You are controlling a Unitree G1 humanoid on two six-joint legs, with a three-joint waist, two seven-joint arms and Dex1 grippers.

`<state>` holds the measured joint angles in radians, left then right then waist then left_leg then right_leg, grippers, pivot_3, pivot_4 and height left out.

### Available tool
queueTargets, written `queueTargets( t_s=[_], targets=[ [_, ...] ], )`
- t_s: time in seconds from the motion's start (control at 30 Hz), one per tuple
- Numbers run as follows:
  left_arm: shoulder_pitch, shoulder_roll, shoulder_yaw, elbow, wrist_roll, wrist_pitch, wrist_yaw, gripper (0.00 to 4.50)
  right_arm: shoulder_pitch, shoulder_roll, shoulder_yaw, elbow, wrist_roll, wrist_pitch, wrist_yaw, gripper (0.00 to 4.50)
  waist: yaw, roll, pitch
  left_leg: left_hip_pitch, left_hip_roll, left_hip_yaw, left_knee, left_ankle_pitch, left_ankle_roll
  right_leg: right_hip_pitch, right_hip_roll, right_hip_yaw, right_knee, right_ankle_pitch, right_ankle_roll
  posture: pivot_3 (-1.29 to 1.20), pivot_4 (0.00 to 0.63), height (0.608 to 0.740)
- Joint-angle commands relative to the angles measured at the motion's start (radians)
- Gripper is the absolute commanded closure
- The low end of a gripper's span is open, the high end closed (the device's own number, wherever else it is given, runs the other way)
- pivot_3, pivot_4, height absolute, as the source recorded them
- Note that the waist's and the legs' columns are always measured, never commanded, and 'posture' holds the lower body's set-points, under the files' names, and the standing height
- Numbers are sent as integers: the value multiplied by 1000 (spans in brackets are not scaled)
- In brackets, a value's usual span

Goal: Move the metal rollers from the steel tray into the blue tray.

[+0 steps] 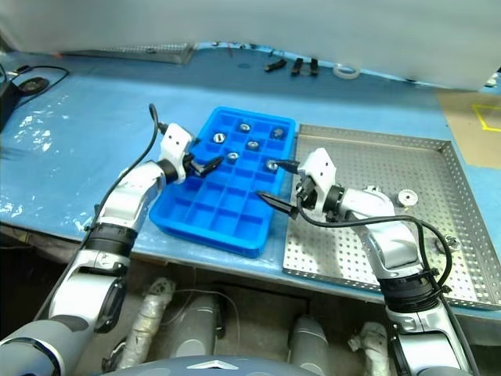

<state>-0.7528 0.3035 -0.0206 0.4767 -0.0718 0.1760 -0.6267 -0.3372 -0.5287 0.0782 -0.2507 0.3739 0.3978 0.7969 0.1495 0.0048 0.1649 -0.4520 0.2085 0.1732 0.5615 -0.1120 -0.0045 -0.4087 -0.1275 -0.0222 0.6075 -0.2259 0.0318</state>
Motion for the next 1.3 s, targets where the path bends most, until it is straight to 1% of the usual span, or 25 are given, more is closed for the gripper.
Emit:
queueTargets(
  t_s=[0.03, 0.17, 0.3, 0.43, 0.57, 0.67, 0.77, 0.93, 1.07, 1.17, 1.3],
  targets=[
    [-77, -31, -23, 58, -14, -60, -52, 35, 27, -29, -72, -63, 0, 3, -38, 0, -3, 0, 0, 0, 0, 0, 0, 0, 0, 0, 0, 0, 0, 0, 0, -43, 150, 740],
    [-162, -94, -65, 200, 9, -136, -101, 35, 107, -63, -148, -130, 3, 25, -92, 0, -10, 0, 0, 0, 0, 1, 0, 0, 1, 0, 0, 1, -1, 0, 0, -138, 150, 740],
    [-266, -197, -104, 388, 36, -225, -134, 35, 247, -68, -237, -258, 10, 64, -171, 0, -30, 0, 0, 0, -1, 2, 0, -1, 1, 0, 0, 2, -1, 0, 0, -289, 150, 740],
    [-363, -292, -129, 560, 83, -304, -112, 35, 371, -47, -298, -386, 14, 106, -251, 0, -73, 0, 0, 1, -1, 3, 0, -2, 3, 0, 0, 4, -2, 0, 0, -381, 150, 740],
    [-422, -364, -134, 685, 113, -332, -113, 35, 488, -15, -348, -506, 15, 142, -325, 0, -124, 0, 0, 2, -1, 3, 0, -2, 3, 0, 0, 4, -4, 0, 1, -510, 150, 740],
    [-452, -391, -155, 768, 169, -319, -26, 35, 557, 8, -374, -569, 9, 156, -366, 0, -163, 0, 0, 3, -1, 5, -1, -3, 4, 0, 0, 7, -5, -1, 1, -554, 150, 740],
    [-473, -416, -150, 815, 194, -290, 40, 35, 609, 30, -391, -613, 7, 165, -399, 0, -192, 0, 0, 4, -2, 5, 0, -3, 5, 0, 0, 8, -5, -1, 3, -581, 150, 740],
    [-478, -439, -161, 845, 242, -264, 105, 35, 653, 40, -401, -638, 4, 166, -419, 0, -211, 0, 0, 2, -3, 5, 0, -5, 7, 0, 0, 9, -8, -2, 3, -601, 150, 740],
    [-465, -457, -151, 851, 252, -252, 102, 35, 657, 43, -410, -636, 3, 164, -428, 0, -221, 0, 0, 0, -3, 5, 0, -6, 9, 0, 0, 9, -12, -1, 3, -610, 150, 740],
    [-454, -461, -149, 858, 262, -231, 129, 35, 666, 45, -400, -644, 2, 164, -434, 0, -222, 0, 0, -1, -3, 6, -1, -7, 12, 2, 0, 8, -17, -1, 2, -615, 150, 740],
    [-438, -463, -151, 862, 270, -222, 120, 35, 675, 46, -390, -655, 10, 168, -435, 0, -222, 0, 0, -1, -3, 7, -1, -10, 13, 2, 0, 8, -20, -1, 2, -616, 150, 740]
  ],
)
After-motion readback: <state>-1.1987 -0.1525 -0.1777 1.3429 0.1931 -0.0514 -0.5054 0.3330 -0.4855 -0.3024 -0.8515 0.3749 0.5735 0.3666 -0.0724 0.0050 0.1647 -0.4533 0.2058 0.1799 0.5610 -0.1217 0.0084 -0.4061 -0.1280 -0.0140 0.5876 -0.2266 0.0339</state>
